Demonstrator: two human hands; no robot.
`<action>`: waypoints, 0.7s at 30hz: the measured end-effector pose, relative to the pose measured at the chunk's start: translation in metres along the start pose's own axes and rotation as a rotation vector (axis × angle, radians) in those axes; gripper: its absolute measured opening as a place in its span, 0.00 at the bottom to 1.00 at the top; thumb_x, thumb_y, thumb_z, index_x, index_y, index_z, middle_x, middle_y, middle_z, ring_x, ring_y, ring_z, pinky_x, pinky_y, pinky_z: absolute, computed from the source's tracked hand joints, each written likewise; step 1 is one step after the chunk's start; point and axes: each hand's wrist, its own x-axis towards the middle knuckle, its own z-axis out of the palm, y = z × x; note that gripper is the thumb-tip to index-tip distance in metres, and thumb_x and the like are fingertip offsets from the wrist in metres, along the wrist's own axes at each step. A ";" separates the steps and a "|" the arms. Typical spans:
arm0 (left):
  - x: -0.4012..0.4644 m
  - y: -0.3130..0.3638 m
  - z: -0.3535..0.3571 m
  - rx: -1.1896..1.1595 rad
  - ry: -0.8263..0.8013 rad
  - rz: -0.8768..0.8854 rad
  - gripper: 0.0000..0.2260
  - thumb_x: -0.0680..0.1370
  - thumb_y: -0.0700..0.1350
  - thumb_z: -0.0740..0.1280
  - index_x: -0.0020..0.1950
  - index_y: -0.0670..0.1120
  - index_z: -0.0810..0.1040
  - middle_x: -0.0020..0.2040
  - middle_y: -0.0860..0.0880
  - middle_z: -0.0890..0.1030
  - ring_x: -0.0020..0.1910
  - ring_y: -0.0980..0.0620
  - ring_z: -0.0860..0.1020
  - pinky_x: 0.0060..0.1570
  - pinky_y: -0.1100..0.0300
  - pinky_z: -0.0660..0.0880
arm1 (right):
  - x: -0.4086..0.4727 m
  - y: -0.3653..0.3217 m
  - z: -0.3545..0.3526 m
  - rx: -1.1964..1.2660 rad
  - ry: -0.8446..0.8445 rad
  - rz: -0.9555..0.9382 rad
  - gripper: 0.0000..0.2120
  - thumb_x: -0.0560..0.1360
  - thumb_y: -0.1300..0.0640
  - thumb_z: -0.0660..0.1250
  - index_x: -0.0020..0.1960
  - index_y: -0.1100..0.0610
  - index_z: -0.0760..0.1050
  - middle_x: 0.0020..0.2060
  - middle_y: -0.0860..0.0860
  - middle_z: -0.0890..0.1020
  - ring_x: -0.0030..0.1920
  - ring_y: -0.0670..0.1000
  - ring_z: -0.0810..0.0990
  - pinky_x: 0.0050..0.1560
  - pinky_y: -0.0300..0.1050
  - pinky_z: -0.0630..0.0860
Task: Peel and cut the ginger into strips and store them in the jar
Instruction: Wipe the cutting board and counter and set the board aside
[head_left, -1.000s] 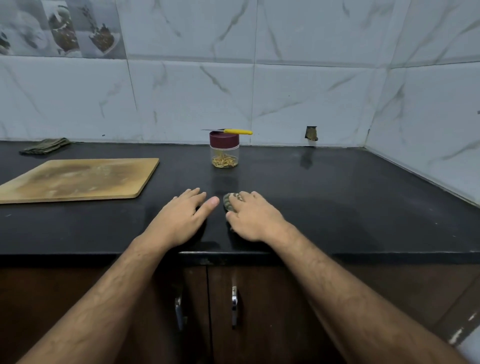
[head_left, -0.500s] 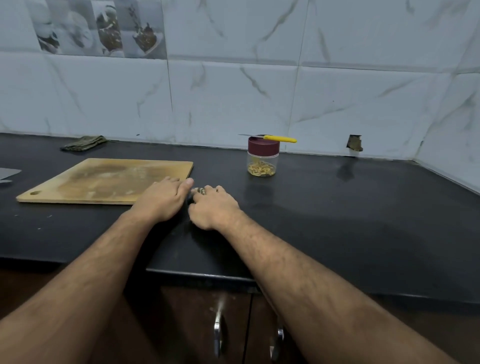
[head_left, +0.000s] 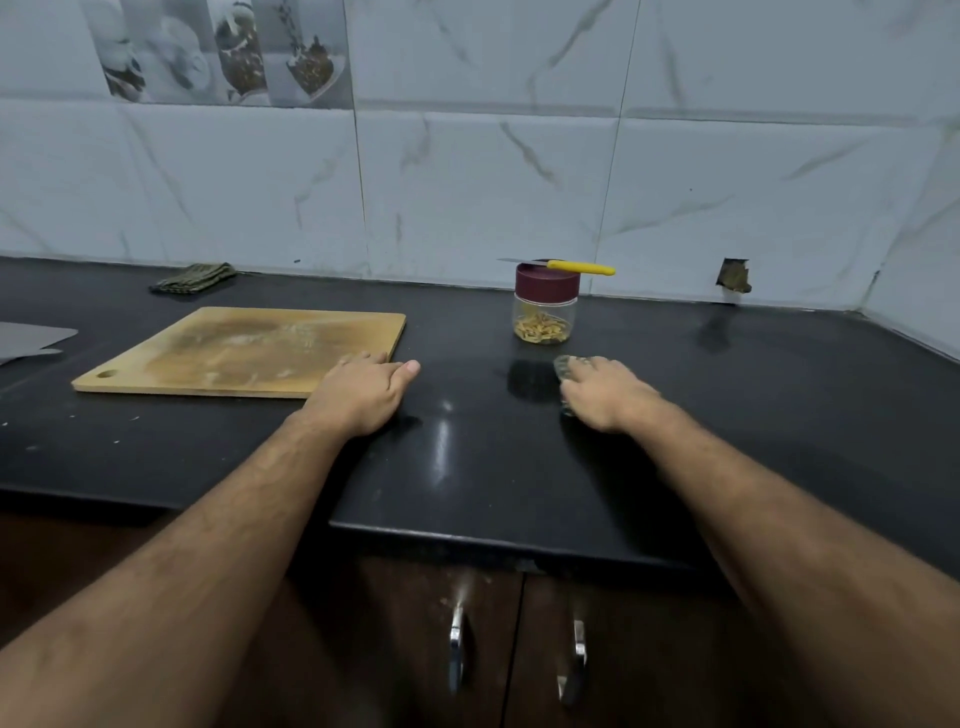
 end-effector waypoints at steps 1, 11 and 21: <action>-0.001 0.003 -0.001 0.000 -0.012 0.006 0.26 0.85 0.56 0.44 0.70 0.46 0.74 0.71 0.40 0.71 0.73 0.43 0.64 0.72 0.48 0.58 | -0.010 0.012 -0.003 -0.002 -0.011 0.043 0.33 0.75 0.47 0.46 0.79 0.56 0.57 0.77 0.58 0.61 0.75 0.60 0.61 0.74 0.57 0.60; 0.020 0.012 -0.010 -0.049 -0.058 0.026 0.23 0.85 0.54 0.48 0.69 0.44 0.74 0.72 0.44 0.71 0.72 0.45 0.67 0.70 0.51 0.64 | -0.053 -0.075 -0.008 0.177 0.128 -0.190 0.16 0.77 0.60 0.60 0.62 0.52 0.76 0.60 0.55 0.73 0.62 0.60 0.74 0.62 0.55 0.74; 0.079 -0.012 -0.008 -0.031 -0.010 -0.008 0.16 0.84 0.48 0.53 0.55 0.41 0.77 0.59 0.41 0.78 0.58 0.42 0.76 0.58 0.51 0.71 | 0.063 -0.154 0.010 0.066 0.083 -0.367 0.17 0.82 0.58 0.58 0.68 0.49 0.74 0.66 0.51 0.77 0.65 0.55 0.75 0.61 0.49 0.76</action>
